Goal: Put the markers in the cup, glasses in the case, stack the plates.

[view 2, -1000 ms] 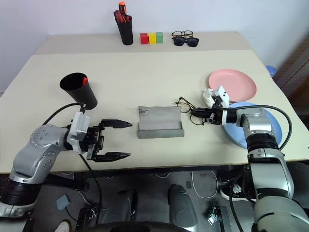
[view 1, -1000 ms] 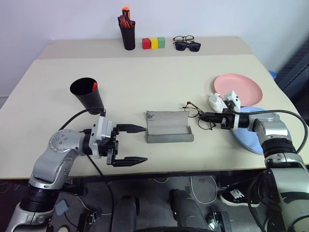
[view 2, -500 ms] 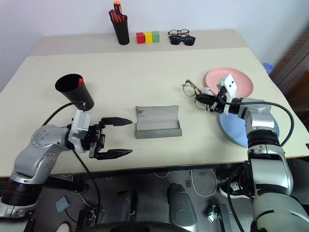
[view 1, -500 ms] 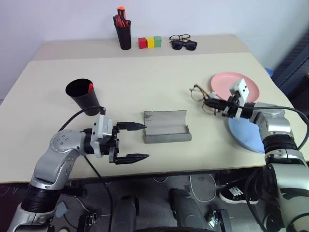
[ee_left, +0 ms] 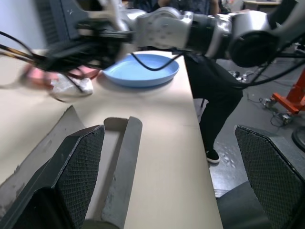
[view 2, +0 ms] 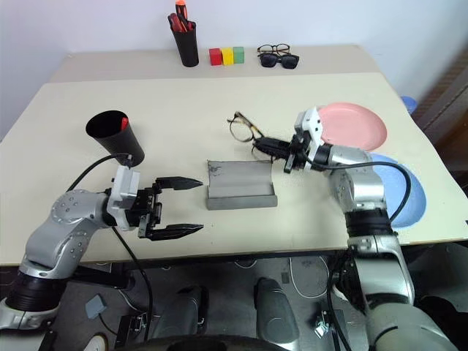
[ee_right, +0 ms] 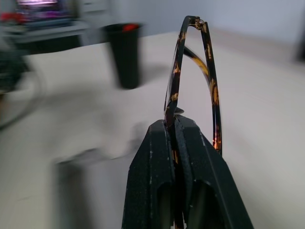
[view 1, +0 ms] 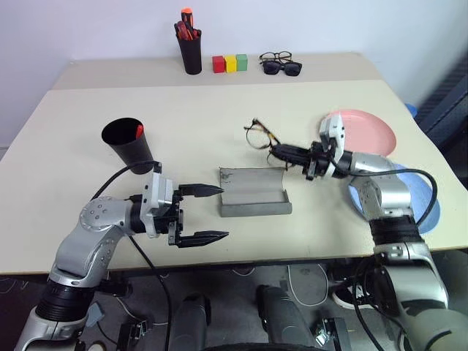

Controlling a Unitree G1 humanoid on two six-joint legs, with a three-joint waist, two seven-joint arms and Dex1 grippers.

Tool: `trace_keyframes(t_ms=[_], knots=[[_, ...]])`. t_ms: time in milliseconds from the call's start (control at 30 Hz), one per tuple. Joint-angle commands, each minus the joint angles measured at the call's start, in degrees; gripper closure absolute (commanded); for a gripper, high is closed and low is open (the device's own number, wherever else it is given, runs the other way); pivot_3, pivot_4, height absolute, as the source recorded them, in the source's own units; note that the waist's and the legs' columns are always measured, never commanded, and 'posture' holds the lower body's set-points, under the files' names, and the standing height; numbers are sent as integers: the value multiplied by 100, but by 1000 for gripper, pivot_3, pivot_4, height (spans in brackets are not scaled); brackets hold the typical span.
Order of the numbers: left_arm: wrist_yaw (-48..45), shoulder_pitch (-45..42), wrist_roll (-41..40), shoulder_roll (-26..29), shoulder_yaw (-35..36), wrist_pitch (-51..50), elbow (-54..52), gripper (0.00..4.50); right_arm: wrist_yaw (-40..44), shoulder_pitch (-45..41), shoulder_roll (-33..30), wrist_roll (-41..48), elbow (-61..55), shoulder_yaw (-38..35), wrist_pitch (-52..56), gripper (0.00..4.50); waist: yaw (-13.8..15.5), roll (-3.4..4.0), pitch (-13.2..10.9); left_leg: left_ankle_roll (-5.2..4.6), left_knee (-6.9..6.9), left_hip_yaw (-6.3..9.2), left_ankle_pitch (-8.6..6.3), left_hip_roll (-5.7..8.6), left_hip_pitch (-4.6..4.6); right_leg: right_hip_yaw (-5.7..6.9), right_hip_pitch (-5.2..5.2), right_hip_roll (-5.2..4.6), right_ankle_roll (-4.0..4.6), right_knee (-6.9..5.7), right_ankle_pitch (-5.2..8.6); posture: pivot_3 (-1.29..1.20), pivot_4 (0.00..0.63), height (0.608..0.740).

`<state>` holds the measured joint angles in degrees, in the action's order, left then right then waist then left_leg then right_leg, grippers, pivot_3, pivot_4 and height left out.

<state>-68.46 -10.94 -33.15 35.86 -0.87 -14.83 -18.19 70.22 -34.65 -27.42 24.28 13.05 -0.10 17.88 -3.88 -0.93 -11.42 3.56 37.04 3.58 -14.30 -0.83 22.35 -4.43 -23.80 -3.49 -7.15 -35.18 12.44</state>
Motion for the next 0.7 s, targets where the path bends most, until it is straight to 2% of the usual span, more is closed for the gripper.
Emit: trace_keyframes(t_ms=[33,300,700], knots=[[32,67,-108,53,107,-5,-201,0,54,232,-102,349,-896,151,600,4477,-9,0,0,0,1,0,0,0,0,-1,-2,0,0,-1,0,0,150,740],[70,128,-117,46,77,3,-294,0,-184,648,26,306,-1323,359,712,4477,-3,-1,0,0,4,-2,0,0,2,0,-6,0,2,0,1,0,150,740],[162,280,-124,7,50,21,-430,0,-452,566,313,-18,-833,389,-102,4477,-3,-1,0,0,3,-3,0,-1,6,-1,-10,0,2,0,1,0,150,740]])
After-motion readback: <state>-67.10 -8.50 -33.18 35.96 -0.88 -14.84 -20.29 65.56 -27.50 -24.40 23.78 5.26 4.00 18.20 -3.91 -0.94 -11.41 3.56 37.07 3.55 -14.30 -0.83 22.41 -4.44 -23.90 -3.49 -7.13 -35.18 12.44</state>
